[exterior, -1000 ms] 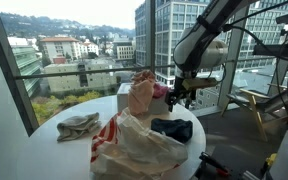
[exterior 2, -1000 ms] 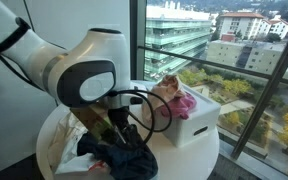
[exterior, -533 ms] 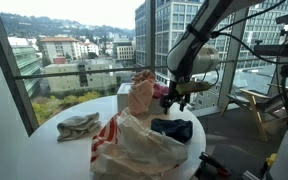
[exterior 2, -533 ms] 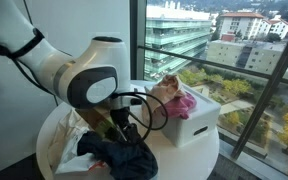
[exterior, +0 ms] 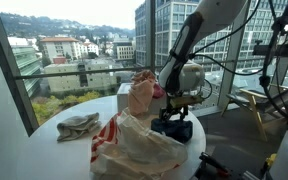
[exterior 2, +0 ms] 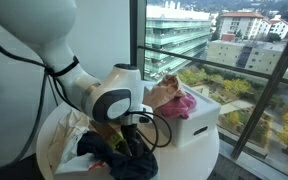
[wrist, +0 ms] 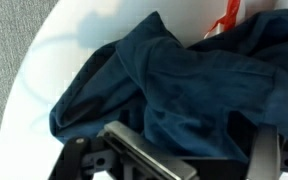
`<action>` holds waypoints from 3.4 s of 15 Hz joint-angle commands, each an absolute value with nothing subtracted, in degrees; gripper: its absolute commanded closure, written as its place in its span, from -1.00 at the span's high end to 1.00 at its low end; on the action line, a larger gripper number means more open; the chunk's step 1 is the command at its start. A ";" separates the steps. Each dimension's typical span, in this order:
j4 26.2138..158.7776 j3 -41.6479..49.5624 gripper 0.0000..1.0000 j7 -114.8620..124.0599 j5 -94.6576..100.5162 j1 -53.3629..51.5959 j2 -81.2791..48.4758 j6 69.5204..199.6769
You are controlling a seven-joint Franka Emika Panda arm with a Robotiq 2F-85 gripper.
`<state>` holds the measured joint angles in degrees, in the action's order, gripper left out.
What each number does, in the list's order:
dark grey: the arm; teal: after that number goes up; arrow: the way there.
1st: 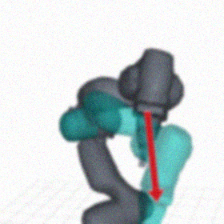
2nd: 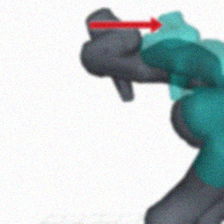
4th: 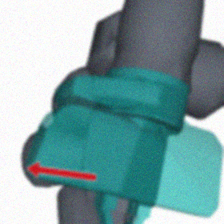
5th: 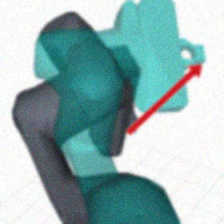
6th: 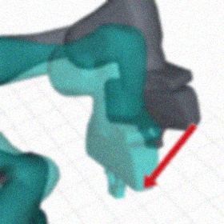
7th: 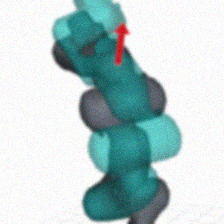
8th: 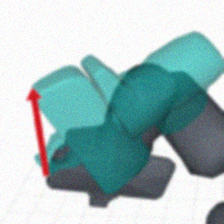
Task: Move the items in the plastic to the top of the white object
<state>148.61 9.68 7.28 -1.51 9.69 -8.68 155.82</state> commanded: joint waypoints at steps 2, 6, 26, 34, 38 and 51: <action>144.33 8.60 0.50 5.08 -6.59 10.60 -17.52 156.48; 143.01 8.56 0.01 5.58 -6.95 10.21 -20.37 155.49; 141.03 14.06 -0.74 53.63 39.24 3.13 12.19 161.15; 125.54 4.02 -0.74 81.67 62.14 10.14 8.43 164.02; 112.50 1.33 -0.74 99.25 78.69 13.32 0.35 159.06; 105.92 3.86 0.16 118.44 94.48 11.66 -24.39 150.32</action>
<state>106.15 2.88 117.16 93.39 12.36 -24.63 148.11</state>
